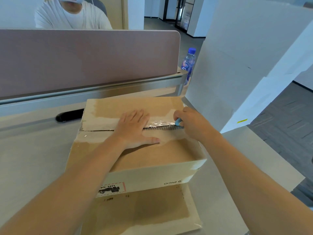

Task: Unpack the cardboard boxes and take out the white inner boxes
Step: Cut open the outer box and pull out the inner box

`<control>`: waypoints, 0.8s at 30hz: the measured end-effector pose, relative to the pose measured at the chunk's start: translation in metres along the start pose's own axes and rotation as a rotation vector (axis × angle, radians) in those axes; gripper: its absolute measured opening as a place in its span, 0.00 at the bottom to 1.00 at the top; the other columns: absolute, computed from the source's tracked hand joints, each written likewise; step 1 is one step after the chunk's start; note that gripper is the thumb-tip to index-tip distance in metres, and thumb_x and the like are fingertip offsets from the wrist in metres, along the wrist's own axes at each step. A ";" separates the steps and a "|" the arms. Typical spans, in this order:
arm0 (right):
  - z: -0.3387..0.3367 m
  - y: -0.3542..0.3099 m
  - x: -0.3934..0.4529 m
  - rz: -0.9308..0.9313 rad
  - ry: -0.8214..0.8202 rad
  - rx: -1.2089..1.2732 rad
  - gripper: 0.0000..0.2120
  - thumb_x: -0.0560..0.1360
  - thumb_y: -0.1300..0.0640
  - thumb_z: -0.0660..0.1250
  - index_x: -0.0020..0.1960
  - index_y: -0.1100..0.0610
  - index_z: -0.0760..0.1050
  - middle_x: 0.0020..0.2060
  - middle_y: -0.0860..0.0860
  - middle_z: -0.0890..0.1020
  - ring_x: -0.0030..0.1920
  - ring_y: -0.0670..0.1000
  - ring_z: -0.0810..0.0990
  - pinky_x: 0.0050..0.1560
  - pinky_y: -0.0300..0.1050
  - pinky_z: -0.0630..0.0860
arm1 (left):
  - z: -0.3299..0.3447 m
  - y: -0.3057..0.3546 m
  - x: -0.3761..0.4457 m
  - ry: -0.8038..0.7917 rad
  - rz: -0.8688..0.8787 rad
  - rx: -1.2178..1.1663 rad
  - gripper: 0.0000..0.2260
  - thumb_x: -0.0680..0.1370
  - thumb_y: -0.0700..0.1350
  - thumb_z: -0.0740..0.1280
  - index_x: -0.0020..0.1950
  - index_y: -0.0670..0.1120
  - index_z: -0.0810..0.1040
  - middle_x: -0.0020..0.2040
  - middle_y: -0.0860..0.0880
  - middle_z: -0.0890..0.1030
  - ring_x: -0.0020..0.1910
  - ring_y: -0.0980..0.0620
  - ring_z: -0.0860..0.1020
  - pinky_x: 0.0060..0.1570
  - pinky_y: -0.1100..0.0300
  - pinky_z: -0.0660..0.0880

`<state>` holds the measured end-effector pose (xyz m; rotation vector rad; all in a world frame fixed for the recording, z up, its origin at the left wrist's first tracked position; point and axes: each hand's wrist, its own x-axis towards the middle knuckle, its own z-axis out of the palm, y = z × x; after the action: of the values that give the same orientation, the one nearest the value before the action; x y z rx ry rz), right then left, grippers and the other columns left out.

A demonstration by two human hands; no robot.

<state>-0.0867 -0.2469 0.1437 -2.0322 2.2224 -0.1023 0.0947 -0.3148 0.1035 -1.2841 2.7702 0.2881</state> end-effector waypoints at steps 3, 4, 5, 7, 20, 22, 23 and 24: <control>0.003 -0.002 0.001 -0.034 -0.011 0.045 0.12 0.75 0.68 0.60 0.57 0.58 0.72 0.51 0.56 0.73 0.48 0.55 0.71 0.48 0.46 0.70 | -0.001 -0.005 -0.004 -0.005 -0.015 0.009 0.45 0.69 0.73 0.56 0.77 0.50 0.46 0.78 0.50 0.44 0.76 0.49 0.44 0.73 0.49 0.43; 0.003 -0.005 0.003 -0.054 -0.018 0.058 0.12 0.75 0.68 0.60 0.57 0.58 0.72 0.52 0.56 0.73 0.49 0.56 0.72 0.49 0.47 0.70 | -0.002 -0.008 -0.006 -0.007 -0.028 0.008 0.47 0.67 0.75 0.55 0.77 0.50 0.47 0.78 0.49 0.45 0.76 0.49 0.46 0.74 0.49 0.44; 0.005 -0.007 0.005 -0.071 -0.022 0.066 0.13 0.75 0.68 0.60 0.57 0.59 0.72 0.52 0.56 0.73 0.50 0.57 0.73 0.48 0.47 0.70 | -0.003 -0.010 -0.007 -0.004 -0.041 0.009 0.48 0.65 0.76 0.55 0.76 0.49 0.49 0.78 0.49 0.47 0.76 0.48 0.47 0.74 0.49 0.46; 0.008 -0.010 0.007 -0.092 -0.023 0.076 0.13 0.74 0.68 0.61 0.57 0.58 0.72 0.52 0.56 0.72 0.50 0.58 0.73 0.47 0.46 0.70 | -0.006 -0.008 -0.004 0.028 -0.064 0.009 0.47 0.65 0.75 0.58 0.75 0.48 0.54 0.77 0.47 0.51 0.75 0.47 0.51 0.73 0.49 0.50; -0.004 -0.013 0.012 -0.125 -0.080 -0.044 0.14 0.74 0.69 0.61 0.57 0.58 0.70 0.53 0.57 0.72 0.45 0.53 0.68 0.47 0.47 0.71 | 0.003 0.017 0.012 0.002 -0.028 -0.022 0.44 0.70 0.71 0.56 0.77 0.51 0.43 0.78 0.50 0.43 0.76 0.48 0.42 0.73 0.48 0.43; -0.005 -0.009 0.011 -0.124 -0.074 -0.063 0.13 0.74 0.69 0.61 0.57 0.58 0.70 0.49 0.56 0.70 0.44 0.52 0.66 0.44 0.46 0.69 | 0.003 0.018 0.012 0.002 -0.029 -0.016 0.44 0.70 0.71 0.56 0.77 0.51 0.43 0.78 0.50 0.43 0.76 0.48 0.42 0.74 0.47 0.43; -0.006 -0.007 0.010 -0.129 -0.067 -0.079 0.13 0.75 0.68 0.61 0.57 0.58 0.70 0.47 0.55 0.68 0.44 0.52 0.65 0.43 0.45 0.67 | 0.003 0.018 0.011 -0.001 -0.029 -0.013 0.44 0.70 0.71 0.56 0.77 0.51 0.43 0.78 0.50 0.43 0.76 0.48 0.42 0.74 0.47 0.43; -0.007 -0.005 0.009 -0.132 -0.058 -0.095 0.12 0.76 0.67 0.60 0.58 0.58 0.70 0.46 0.53 0.66 0.45 0.52 0.65 0.43 0.45 0.65 | 0.003 0.018 0.011 -0.003 -0.030 -0.011 0.44 0.70 0.71 0.56 0.77 0.51 0.43 0.78 0.50 0.42 0.76 0.48 0.42 0.74 0.47 0.42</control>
<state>-0.0838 -0.2562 0.1513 -2.2006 2.0956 0.0499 0.0743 -0.3111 0.1011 -1.3248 2.7486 0.3027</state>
